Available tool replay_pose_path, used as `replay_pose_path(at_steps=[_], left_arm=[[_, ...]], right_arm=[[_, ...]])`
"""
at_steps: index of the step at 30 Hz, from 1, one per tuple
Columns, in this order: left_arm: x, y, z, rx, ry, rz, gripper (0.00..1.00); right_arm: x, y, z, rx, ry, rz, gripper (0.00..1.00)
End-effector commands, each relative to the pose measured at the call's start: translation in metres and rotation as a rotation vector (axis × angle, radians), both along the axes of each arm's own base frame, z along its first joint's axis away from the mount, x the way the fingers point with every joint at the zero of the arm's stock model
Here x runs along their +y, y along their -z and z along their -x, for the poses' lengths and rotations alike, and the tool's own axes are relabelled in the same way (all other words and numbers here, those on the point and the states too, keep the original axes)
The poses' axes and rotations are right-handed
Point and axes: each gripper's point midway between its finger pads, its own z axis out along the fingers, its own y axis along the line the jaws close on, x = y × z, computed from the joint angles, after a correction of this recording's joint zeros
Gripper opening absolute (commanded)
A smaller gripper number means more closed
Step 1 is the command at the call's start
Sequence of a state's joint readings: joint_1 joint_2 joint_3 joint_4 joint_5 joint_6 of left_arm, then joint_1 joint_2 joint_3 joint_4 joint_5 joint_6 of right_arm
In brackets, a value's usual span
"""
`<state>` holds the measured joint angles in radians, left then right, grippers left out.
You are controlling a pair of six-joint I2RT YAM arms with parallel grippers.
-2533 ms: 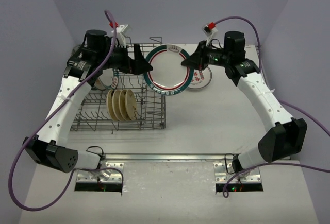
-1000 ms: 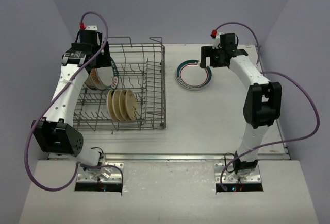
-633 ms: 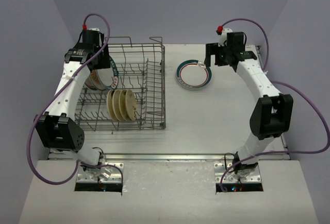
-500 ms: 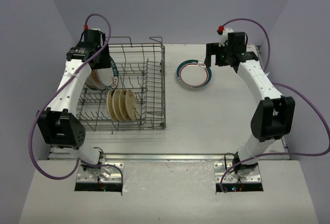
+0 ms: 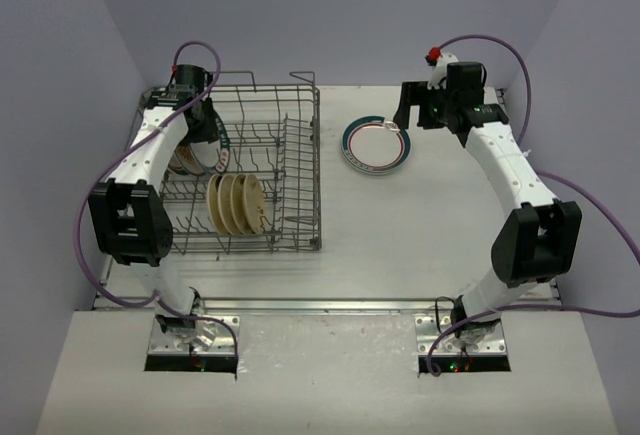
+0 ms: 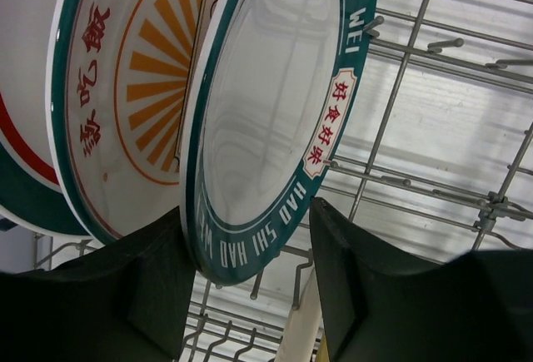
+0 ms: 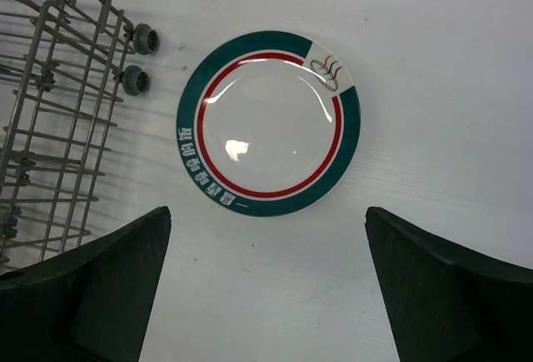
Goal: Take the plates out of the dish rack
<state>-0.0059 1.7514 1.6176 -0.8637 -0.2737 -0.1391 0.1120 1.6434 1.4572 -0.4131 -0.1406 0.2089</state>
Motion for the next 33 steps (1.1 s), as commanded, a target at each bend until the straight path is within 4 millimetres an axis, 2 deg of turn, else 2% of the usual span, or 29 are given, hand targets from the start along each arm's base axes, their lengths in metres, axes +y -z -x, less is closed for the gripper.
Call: replay_pose_path(at_steps=[1, 3, 6, 10, 13, 17, 21, 23, 26, 28, 29, 30, 33], left_arm=[[-0.002, -0.012, -0.015, -0.068, -0.024, 0.033, 0.47], [-0.006, -0.018, -0.015, -0.084, -0.002, 0.051, 0.42], [-0.008, -0.039, -0.017, -0.160, 0.022, 0.052, 0.33], [-0.004, -0.062, -0.017, -0.221, 0.022, 0.028, 0.15], [-0.002, -0.091, -0.014, -0.293, 0.029, 0.011, 0.00], [-0.001, -0.125, -0.012, -0.387, 0.044, -0.006, 0.00], [-0.001, -0.191, -0.004, -0.541, 0.086, -0.040, 0.00], [-0.008, -0.221, 0.003, -0.622, 0.135, -0.034, 0.00], [-0.018, -0.255, 0.017, -0.747, 0.198, -0.019, 0.00], [-0.025, -0.287, 0.034, -0.863, 0.231, -0.012, 0.00], [-0.030, -0.285, 0.035, -0.864, 0.256, 0.002, 0.00], [-0.042, -0.292, 0.043, -0.892, 0.314, 0.038, 0.00], [-0.088, -0.294, 0.062, -0.903, 0.541, 0.194, 0.00]], right_arm=[[0.003, -0.018, 0.003, -0.047, -0.004, -0.028, 0.99], [0.004, -0.016, 0.004, -0.043, -0.004, -0.033, 0.99], [0.005, -0.016, 0.003, -0.037, -0.005, -0.043, 0.99], [0.007, -0.019, 0.003, -0.037, -0.007, -0.056, 0.99], [0.008, -0.023, 0.003, -0.040, -0.005, -0.065, 0.99], [0.010, -0.028, 0.003, -0.043, -0.009, -0.074, 0.99], [0.013, -0.037, 0.004, -0.056, -0.014, -0.090, 0.99], [0.016, -0.042, 0.004, -0.068, -0.027, -0.105, 0.99], [0.026, -0.055, 0.010, -0.105, -0.077, -0.147, 0.99], [0.032, -0.063, 0.012, -0.131, -0.108, -0.171, 0.99], [0.035, -0.066, 0.015, -0.135, -0.123, -0.184, 0.99], [0.042, -0.074, 0.017, -0.150, -0.158, -0.214, 0.99], [0.063, -0.102, 0.031, -0.205, -0.275, -0.305, 0.99]])
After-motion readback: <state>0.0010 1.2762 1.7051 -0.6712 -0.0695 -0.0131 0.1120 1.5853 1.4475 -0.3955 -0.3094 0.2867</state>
